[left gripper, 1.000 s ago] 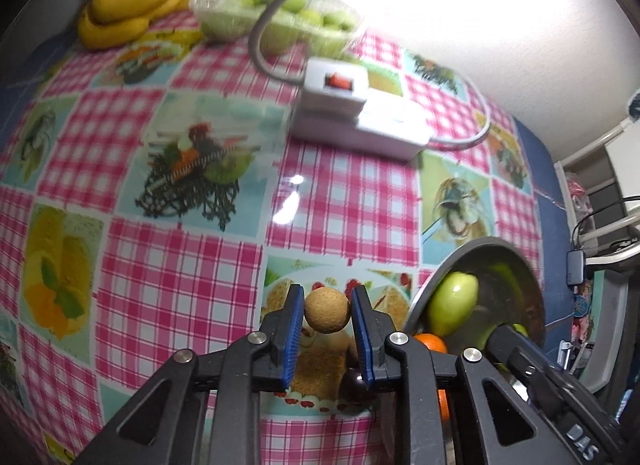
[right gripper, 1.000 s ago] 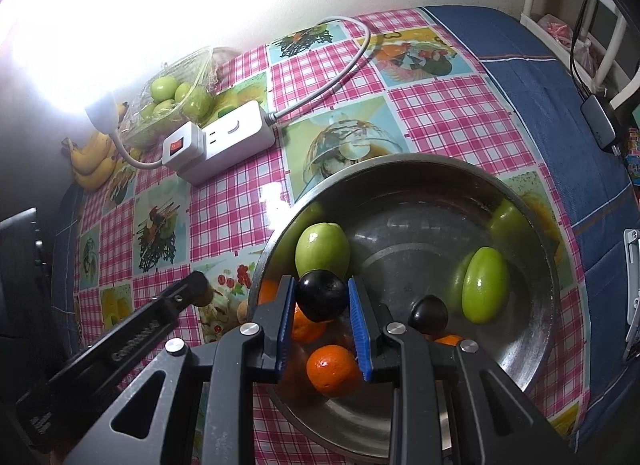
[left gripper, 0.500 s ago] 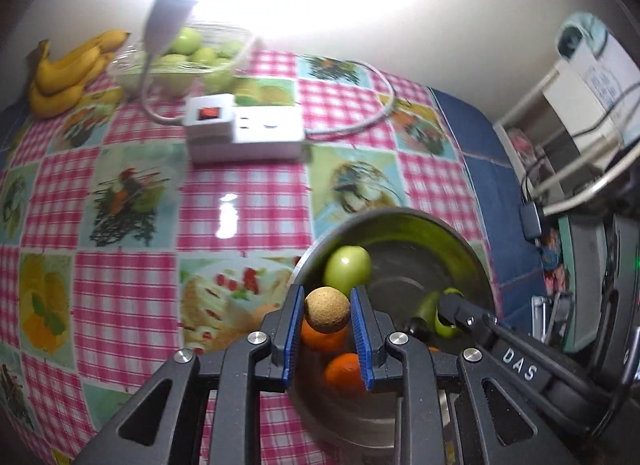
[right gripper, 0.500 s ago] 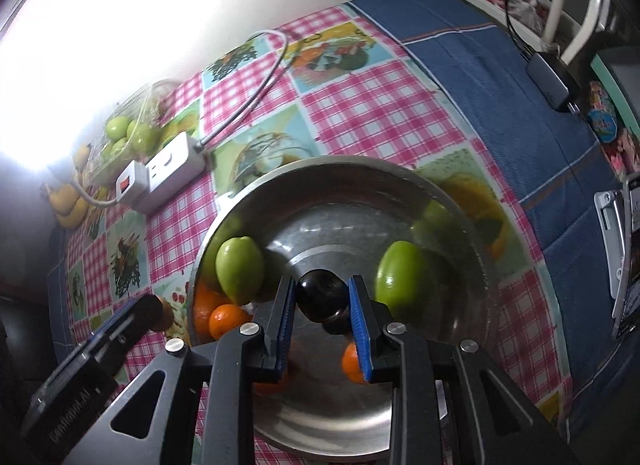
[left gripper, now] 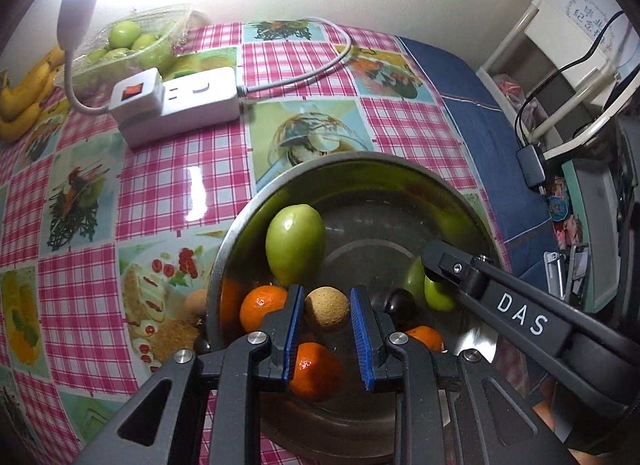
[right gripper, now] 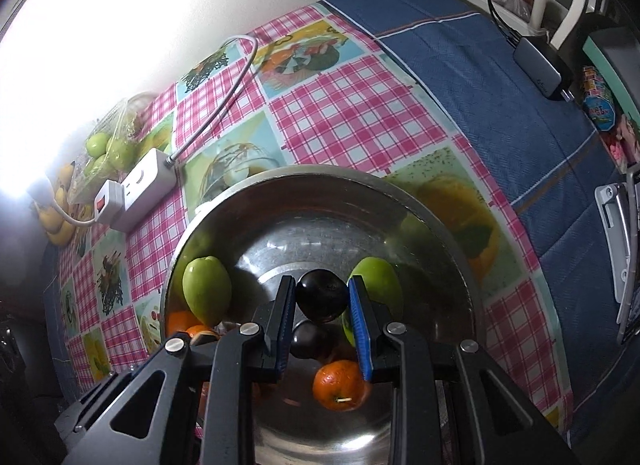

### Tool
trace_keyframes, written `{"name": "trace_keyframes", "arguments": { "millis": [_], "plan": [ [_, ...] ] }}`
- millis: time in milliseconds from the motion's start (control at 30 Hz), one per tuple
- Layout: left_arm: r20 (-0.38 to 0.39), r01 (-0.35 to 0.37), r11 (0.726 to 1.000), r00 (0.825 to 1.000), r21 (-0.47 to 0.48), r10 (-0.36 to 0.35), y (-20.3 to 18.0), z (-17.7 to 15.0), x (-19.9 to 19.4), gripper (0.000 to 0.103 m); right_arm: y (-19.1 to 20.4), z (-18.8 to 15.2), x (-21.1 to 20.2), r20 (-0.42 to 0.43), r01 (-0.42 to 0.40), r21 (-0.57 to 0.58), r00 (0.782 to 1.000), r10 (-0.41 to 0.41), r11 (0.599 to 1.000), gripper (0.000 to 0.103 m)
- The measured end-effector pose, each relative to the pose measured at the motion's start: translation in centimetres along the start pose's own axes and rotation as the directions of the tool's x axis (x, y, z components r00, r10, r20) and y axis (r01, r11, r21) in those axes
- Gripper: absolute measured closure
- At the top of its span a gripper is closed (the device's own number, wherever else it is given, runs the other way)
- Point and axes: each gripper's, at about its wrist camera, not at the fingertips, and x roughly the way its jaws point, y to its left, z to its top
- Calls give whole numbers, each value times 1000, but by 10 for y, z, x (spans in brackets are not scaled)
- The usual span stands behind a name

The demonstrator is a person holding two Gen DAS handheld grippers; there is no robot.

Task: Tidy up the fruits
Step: 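Carry the brown fruit with the left tool while the right tool carries the plum into the bowl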

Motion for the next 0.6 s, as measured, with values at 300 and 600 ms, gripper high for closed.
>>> {"name": "trace_keyframes", "arguments": {
  "millis": [300, 600],
  "plan": [
    [-18, 0, 1000, 1000, -8, 0, 0, -1, 14, 77, 6, 0, 20, -41, -34, -6, 999, 34, 999, 74],
    [-21, 10, 1000, 1000, -22, -11, 0, 0, 19, 77, 10, -1, 26, -59, -34, -18, 998, 33, 999, 74]
  ]
}}
